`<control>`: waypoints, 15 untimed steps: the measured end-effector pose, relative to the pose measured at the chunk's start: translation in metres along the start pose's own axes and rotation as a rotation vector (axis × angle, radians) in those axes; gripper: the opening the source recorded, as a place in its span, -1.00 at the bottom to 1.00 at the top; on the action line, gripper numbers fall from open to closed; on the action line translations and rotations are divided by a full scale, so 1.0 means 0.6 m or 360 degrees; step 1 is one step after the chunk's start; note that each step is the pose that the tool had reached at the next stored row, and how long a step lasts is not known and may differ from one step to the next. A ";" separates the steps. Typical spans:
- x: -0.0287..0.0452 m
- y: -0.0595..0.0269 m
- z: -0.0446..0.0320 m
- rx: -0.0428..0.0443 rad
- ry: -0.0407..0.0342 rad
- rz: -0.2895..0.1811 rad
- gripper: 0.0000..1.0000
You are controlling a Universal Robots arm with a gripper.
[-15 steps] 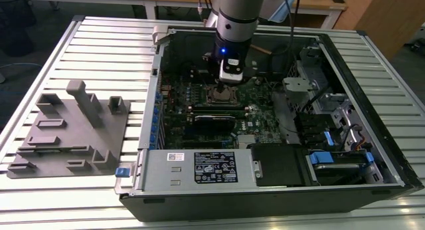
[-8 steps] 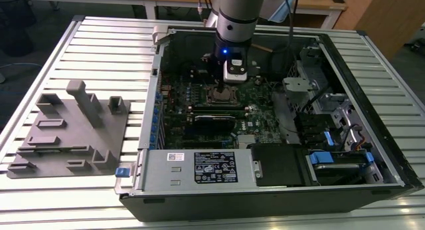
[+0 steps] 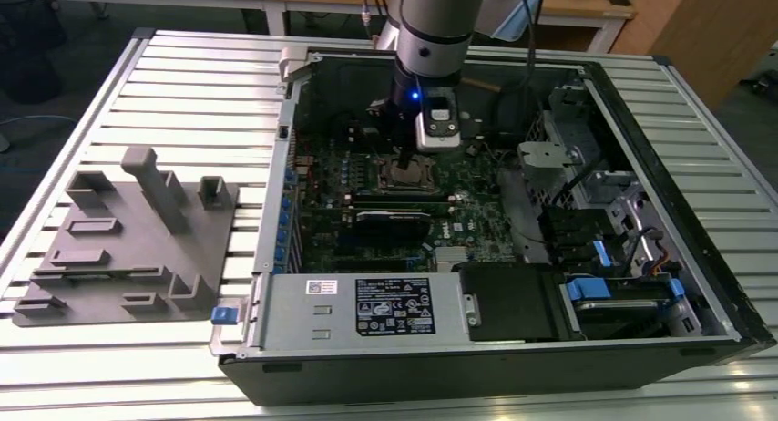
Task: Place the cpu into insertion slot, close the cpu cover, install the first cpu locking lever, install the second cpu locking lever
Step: 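Close the cpu cover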
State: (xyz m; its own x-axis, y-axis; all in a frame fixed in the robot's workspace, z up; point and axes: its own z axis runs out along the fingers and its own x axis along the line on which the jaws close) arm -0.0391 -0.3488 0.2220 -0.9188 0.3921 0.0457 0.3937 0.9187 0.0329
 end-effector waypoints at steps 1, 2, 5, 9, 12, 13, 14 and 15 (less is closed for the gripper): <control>0.000 0.000 0.000 -0.0002 0.0000 -0.0022 -0.79; 0.000 0.000 0.000 -0.0004 0.0000 -0.0041 -0.79; 0.000 0.000 0.000 -0.0010 -0.0001 -0.0099 -0.79; 0.000 0.000 0.000 -0.0017 -0.0003 -0.0177 -0.79; 0.000 0.000 0.000 -0.0022 -0.0006 -0.0232 -0.79; 0.000 0.000 0.000 -0.0023 -0.0007 -0.0250 -0.79; 0.000 0.000 0.000 -0.0025 -0.0009 -0.0269 -0.79; 0.000 0.000 0.000 -0.0027 -0.0011 -0.0288 -0.79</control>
State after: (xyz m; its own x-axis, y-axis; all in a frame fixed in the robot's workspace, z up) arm -0.0391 -0.3488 0.2219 -0.9748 0.2209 0.0307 0.2224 0.9733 0.0567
